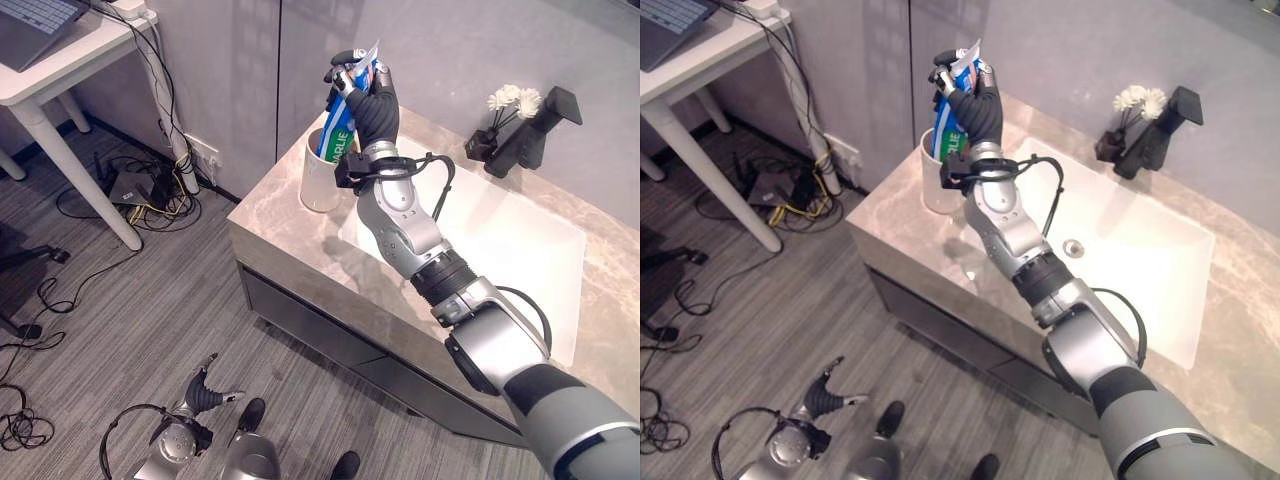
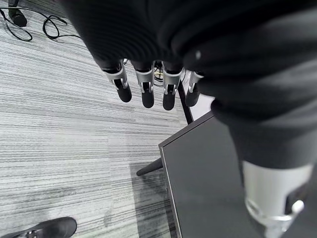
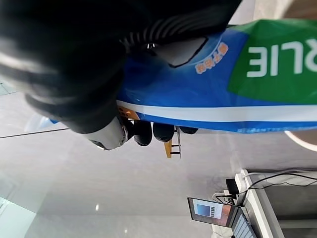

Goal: Put brush and paste in cup on sink, flatten towel.

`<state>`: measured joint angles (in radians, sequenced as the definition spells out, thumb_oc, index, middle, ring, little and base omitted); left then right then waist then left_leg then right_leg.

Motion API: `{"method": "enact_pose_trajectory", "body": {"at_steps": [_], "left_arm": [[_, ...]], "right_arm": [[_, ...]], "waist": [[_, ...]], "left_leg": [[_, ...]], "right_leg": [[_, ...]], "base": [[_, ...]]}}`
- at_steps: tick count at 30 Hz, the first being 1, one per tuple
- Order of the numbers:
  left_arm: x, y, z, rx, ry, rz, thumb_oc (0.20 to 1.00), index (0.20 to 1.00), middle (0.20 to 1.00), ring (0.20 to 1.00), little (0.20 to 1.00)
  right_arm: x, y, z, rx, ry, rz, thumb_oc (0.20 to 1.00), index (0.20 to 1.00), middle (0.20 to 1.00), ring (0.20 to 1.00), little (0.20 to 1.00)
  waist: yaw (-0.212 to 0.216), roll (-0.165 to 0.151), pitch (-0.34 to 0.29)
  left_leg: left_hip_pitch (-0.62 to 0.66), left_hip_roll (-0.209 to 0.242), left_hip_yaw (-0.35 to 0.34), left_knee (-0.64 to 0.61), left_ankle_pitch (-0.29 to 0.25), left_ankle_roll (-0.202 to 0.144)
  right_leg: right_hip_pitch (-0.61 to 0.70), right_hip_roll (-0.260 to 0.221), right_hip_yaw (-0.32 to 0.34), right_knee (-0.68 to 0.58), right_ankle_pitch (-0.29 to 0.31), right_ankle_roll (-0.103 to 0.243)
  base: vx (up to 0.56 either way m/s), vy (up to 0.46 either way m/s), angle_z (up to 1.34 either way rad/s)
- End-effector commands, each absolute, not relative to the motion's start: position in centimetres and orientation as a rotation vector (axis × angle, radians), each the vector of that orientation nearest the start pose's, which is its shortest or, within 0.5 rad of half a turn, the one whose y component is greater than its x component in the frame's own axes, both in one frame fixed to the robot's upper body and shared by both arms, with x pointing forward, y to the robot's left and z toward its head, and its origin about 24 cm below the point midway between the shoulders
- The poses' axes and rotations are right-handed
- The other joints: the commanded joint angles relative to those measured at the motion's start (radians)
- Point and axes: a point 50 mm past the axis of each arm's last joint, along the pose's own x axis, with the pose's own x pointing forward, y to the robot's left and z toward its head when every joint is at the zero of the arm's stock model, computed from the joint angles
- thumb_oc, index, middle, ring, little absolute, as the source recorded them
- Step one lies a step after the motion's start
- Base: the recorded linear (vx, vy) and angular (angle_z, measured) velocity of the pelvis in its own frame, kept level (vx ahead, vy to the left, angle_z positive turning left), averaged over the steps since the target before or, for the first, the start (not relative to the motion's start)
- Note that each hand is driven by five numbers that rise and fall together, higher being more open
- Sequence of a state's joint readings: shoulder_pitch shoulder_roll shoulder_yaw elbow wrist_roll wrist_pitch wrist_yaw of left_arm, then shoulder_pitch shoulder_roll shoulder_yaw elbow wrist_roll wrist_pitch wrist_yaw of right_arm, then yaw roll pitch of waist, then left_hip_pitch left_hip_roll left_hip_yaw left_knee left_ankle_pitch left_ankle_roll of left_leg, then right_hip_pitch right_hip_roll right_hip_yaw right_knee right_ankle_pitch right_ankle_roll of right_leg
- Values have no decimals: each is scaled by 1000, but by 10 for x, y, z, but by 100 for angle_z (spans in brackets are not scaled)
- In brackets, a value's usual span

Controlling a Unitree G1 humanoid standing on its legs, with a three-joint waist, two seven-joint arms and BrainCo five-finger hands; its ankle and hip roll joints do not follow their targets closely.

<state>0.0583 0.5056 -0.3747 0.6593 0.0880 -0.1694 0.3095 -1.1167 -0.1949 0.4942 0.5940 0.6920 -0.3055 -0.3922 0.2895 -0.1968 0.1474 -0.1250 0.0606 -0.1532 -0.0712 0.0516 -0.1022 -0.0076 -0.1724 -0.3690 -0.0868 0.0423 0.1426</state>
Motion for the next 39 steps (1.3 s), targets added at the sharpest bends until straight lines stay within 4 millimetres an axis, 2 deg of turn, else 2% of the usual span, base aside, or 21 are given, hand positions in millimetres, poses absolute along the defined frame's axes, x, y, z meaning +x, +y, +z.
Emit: {"method": "enact_pose_trajectory", "body": {"at_steps": [1, 2, 3, 4, 13, 19, 28, 32, 34, 36, 37, 38, 39], "left_arm": [[182, 255, -79, 792, 486, -1, 1000, 1000, 1000, 1000, 1000], [183, 256, -78, 793, 486, 3, 1000, 1000, 1000, 1000, 1000], [182, 256, -79, 791, 486, 3, 1000, 1000, 1000, 1000, 1000], [182, 255, -79, 791, 486, 3, 1000, 1000, 1000, 1000, 1000], [179, 254, -85, 788, 516, 3, 1000, 1000, 1000, 1000, 1000], [178, 250, -88, 792, 526, -20, 1000, 1000, 1000, 1000, 1000], [180, 235, -97, 799, 540, -76, 1000, 1000, 1000, 1000, 1000], [183, 228, -98, 820, 525, -103, 1000, 1000, 1000, 1000, 1000], [184, 228, -97, 823, 522, -104, 1000, 1000, 1000, 1000, 1000], [185, 226, -94, 818, 499, -121, 1000, 1000, 1000, 1000, 1000], [187, 227, -90, 812, 481, -127, 1000, 1000, 1000, 1000, 1000], [188, 226, -88, 810, 464, -134, 1000, 1000, 1000, 1000, 1000], [188, 228, -85, 806, 455, -138, 1000, 1000, 1000, 1000, 1000]], "right_arm": [[368, -42, 308, 244, -706, 225, 200, 200, 200, 200, 200], [368, -41, 309, 231, -713, 236, 313, 313, 313, 313, 313], [368, -42, 308, 226, -713, 237, 796, 796, 796, 796, 796], [368, -42, 308, 226, -713, 237, 1000, 1000, 1000, 1000, 1000], [365, -40, 308, 165, -736, 248, 1000, 1000, 1000, 1000, 1000], [364, -43, 309, 148, -759, 219, 1000, 1000, 1000, 1000, 1000], [347, -51, 331, 206, -902, 158, 1000, 1000, 1000, 1000, 1000], [321, -66, 356, 212, -1094, 101, 1000, 1000, 1000, 1000, 1000], [315, -72, 360, 182, -1141, 74, 1000, 1000, 1000, 1000, 1000], [295, -101, 378, -18, -1320, -31, 1000, 1000, 1000, 1000, 1000], [285, -122, 387, -188, -1404, -109, 1000, 1000, 1000, 1000, 1000], [280, -134, 388, -252, -1429, -149, 1000, 1000, 1000, 1000, 1000], [273, -153, 391, -467, -1463, -225, 1000, 1000, 1000, 1000, 1000]], "waist": [[18, -33, -14], [17, -34, -14], [16, -34, -13], [17, -34, -13], [3, -24, -18], [-3, -4, -27], [-24, 40, -62], [-56, 66, -83], [-62, 71, -85], [-96, 81, -96], [-115, 84, -98], [-132, 87, -104], [-149, 89, -107]], "left_leg": [[-38, -27, -6, -16, 7, 28], [-36, -27, -6, -16, 7, 28], [-35, -26, -6, -16, 6, 28], [-35, -26, -6, -16, 6, 28], [-25, -22, 7, -16, 4, 27], [-16, -18, 15, -16, 3, 26], [16, -9, 47, -16, -5, 26], [46, -1, 81, -16, -15, 26], [56, 3, 93, -16, -18, 25], [78, 14, 113, -16, -28, 20], [77, 16, 122, -16, -16, 19], [83, 21, 130, -16, -24, 17], [89, 25, 141, -16, -21, 15]], "right_leg": [[31, -75, 70, 0, 44, 50], [31, -74, 71, 0, 44, 49], [32, -74, 71, 0, 44, 49], [32, -74, 71, 0, 44, 49], [32, -73, 84, 0, 47, 48], [37, -75, 89, 0, 47, 48], [52, -77, 106, 0, 41, 46], [56, -77, 130, 0, 36, 44], [58, -75, 141, 0, 34, 43], [64, -68, 157, 0, 22, 41], [57, -66, 166, 0, 33, 41], [57, -63, 174, 0, 26, 42], [52, -60, 182, 0, 31, 42]], "base": [[0, 0, 0], [0, 0, 0], [0, 0, 0], [0, 0, 0], [0, 0, 0], [0, 0, 0], [-12, 4, -10], [-6, 0, -11], [-3, -6, -13], [-16, -12, -17], [-9, 1, -16], [-57, 13, -11], [21, 3, -23]]}}
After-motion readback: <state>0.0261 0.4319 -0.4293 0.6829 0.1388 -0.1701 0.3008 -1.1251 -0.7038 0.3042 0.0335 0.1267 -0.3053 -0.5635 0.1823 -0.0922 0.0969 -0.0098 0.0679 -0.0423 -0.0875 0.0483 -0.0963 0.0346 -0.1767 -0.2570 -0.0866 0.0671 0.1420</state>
